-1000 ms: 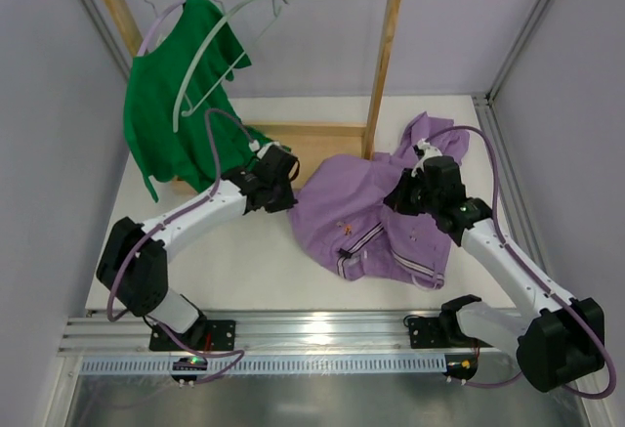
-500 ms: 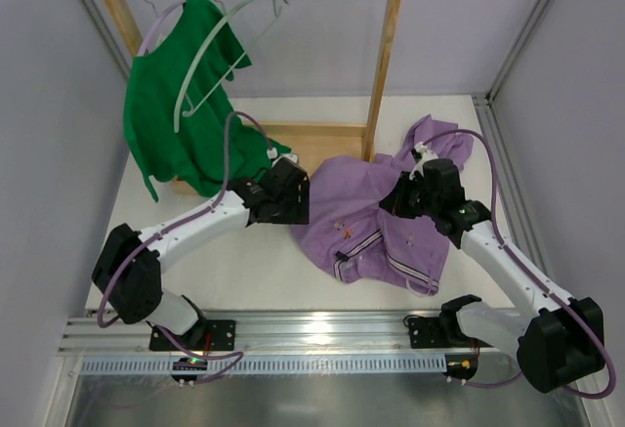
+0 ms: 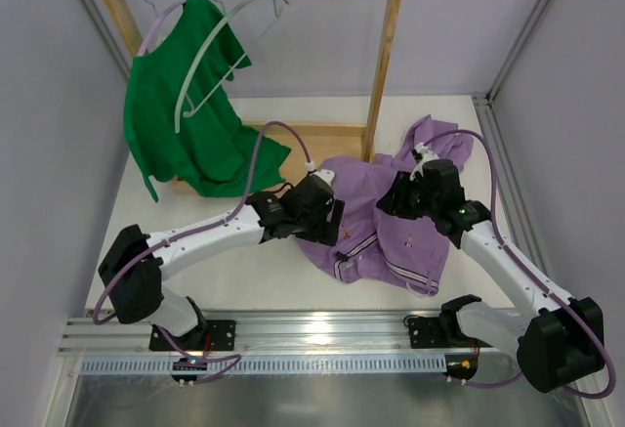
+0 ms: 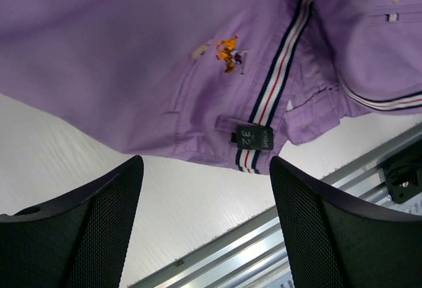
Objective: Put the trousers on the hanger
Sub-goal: Move the trousers to the center of the board
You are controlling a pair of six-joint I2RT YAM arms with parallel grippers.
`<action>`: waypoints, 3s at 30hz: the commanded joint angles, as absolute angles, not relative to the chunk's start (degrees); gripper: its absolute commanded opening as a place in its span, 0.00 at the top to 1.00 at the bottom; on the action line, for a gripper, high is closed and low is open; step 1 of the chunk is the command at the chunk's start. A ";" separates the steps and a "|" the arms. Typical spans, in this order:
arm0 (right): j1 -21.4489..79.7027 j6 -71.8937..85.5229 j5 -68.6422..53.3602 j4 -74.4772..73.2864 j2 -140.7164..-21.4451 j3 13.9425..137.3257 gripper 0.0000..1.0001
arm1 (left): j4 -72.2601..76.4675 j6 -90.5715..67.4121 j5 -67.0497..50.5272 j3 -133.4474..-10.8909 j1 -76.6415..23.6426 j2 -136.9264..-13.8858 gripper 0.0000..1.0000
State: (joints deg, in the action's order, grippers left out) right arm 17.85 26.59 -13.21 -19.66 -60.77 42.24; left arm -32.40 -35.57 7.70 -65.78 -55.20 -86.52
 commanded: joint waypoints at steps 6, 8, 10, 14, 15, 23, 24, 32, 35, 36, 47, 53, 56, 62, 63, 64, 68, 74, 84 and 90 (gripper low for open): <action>16.97 28.47 -3.88 -29.34 -58.19 44.74 0.42 | -28.83 -35.42 8.00 -69.08 -61.43 -89.82 0.21; 15.65 29.09 -2.99 -31.02 -56.44 43.78 0.41 | -29.53 -35.42 8.43 -70.04 -63.27 -91.49 0.21; 14.77 30.23 -0.71 -33.39 -55.29 42.90 0.41 | -30.05 -36.03 9.57 -70.93 -64.51 -92.45 0.21; 13.54 31.11 2.63 -37.52 -52.13 39.91 0.41 | -32.86 -37.18 11.77 -71.28 -67.75 -92.99 0.21; 13.45 31.72 3.94 -38.31 -50.99 39.64 0.41 | -33.22 -37.53 12.91 -70.84 -68.20 -93.08 0.21; 13.36 38.05 5.46 -41.84 -47.64 38.67 0.39 | -31.20 -38.76 14.59 -68.29 -69.17 -94.57 0.23; 13.36 38.67 4.67 -41.31 -47.72 38.50 0.40 | -31.29 -38.85 14.94 -68.38 -69.17 -95.44 0.23; 13.36 41.04 2.37 -38.59 -49.04 38.59 0.40 | -33.13 -39.64 15.91 -72.24 -69.08 -100.63 0.32; 13.36 41.31 2.55 -38.50 -48.96 38.15 0.40 | -33.40 -41.13 16.52 -72.34 -69.17 -101.78 0.36; 13.45 41.48 2.90 -38.32 -49.04 38.06 0.40 | -33.31 -41.65 16.52 -72.25 -69.17 -102.04 0.37; 13.36 40.17 -1.30 -34.72 -50.36 36.91 0.40 | -37.44 -43.33 22.76 -73.04 -69.17 -101.96 0.92; 13.36 38.67 -3.95 -34.01 -52.12 36.39 0.40 | -44.11 -47.80 28.38 -70.32 -69.17 -97.74 1.00; 13.45 39.81 -2.38 -35.15 -52.91 37.09 0.39 | -47.46 -50.87 31.45 -69.00 -69.08 -94.67 1.00; 13.36 37.98 -4.91 -35.60 -53.00 37.79 0.39 | -48.43 -54.31 32.43 -64.16 -68.29 -88.77 1.00; 13.53 35.97 -7.88 -34.90 -53.00 37.79 0.39 | -48.60 -55.01 32.43 -63.64 -67.86 -88.51 1.00; 13.45 35.08 -8.87 -34.63 -53.00 38.32 0.40 | -48.78 -55.19 32.43 -63.02 -67.59 -88.16 1.00; 14.32 31.29 -11.07 -35.24 -53.26 40.60 0.40 | -50.88 -57.04 34.45 -61.96 -66.89 -86.93 1.00; 19.50 31.81 -10.81 -34.19 -53.26 40.25 0.38 | -54.05 -60.38 36.91 -58.72 -66.88 -83.68 1.00; 24.52 33.57 -7.22 -32.69 -56.25 40.08 0.38 | -55.46 -64.25 34.37 -53.44 -66.62 -77.35 0.55; 24.61 33.22 -8.78 -31.56 -55.81 41.49 0.38 | -45.63 -62.84 25.59 -49.50 -65.22 -69.09 0.19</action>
